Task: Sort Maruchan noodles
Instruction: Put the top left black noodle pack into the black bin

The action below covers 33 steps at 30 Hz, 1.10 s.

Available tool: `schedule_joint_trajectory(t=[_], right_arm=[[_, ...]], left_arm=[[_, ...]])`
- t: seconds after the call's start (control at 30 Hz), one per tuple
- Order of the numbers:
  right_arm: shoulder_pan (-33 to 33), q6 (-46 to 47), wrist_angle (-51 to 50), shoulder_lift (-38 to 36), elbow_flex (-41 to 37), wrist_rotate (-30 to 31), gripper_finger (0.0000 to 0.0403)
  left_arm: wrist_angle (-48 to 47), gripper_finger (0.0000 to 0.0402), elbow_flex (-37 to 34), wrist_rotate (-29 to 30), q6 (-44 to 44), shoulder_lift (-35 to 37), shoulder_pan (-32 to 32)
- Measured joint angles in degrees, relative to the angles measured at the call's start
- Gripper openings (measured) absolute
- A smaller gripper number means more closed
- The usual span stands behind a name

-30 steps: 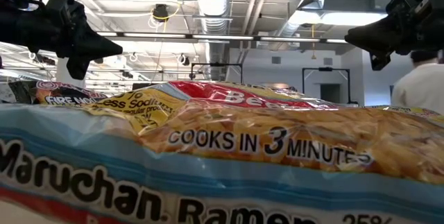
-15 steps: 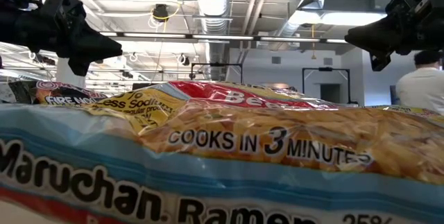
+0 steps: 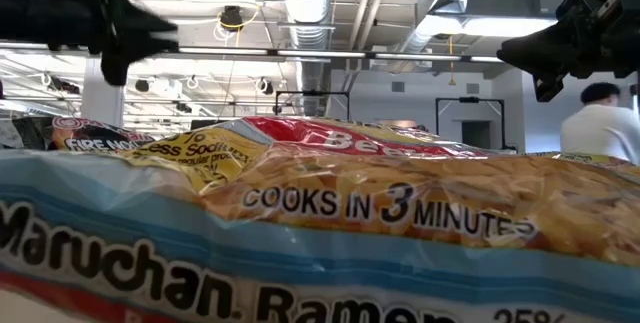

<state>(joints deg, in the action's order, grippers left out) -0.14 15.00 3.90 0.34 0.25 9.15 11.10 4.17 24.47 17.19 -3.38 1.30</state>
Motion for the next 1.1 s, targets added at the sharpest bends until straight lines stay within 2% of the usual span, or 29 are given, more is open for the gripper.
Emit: schedule_joint_trajectory(t=[0.17,0.5,0.63,0.8,1.1], right_arm=[[0.0,-0.2,3.8,0.0,0.0,0.0,0.01],[0.0,-11.5,16.8,0.0,0.0,0.0,0.01],[0.0,-14.3,17.4,0.0,0.4,0.0,0.01],[0.0,-15.1,18.8,0.0,0.9,0.0,0.01],[0.0,-15.1,18.6,0.0,0.9,0.0,0.01]], left_arm=[[-1.9,0.0133,6.0,-1.1,0.6,-0.3,0.0],[-24.9,0.0133,20.8,-1.4,12.2,-7.1,0.0],[-31.6,0.0133,25.6,-3.1,17.3,-10.9,0.0],[-33.3,0.0132,29.2,-5.8,18.7,-14.3,0.0],[-35.0,0.0132,35.3,-5.8,15.5,-19.5,0.0]])
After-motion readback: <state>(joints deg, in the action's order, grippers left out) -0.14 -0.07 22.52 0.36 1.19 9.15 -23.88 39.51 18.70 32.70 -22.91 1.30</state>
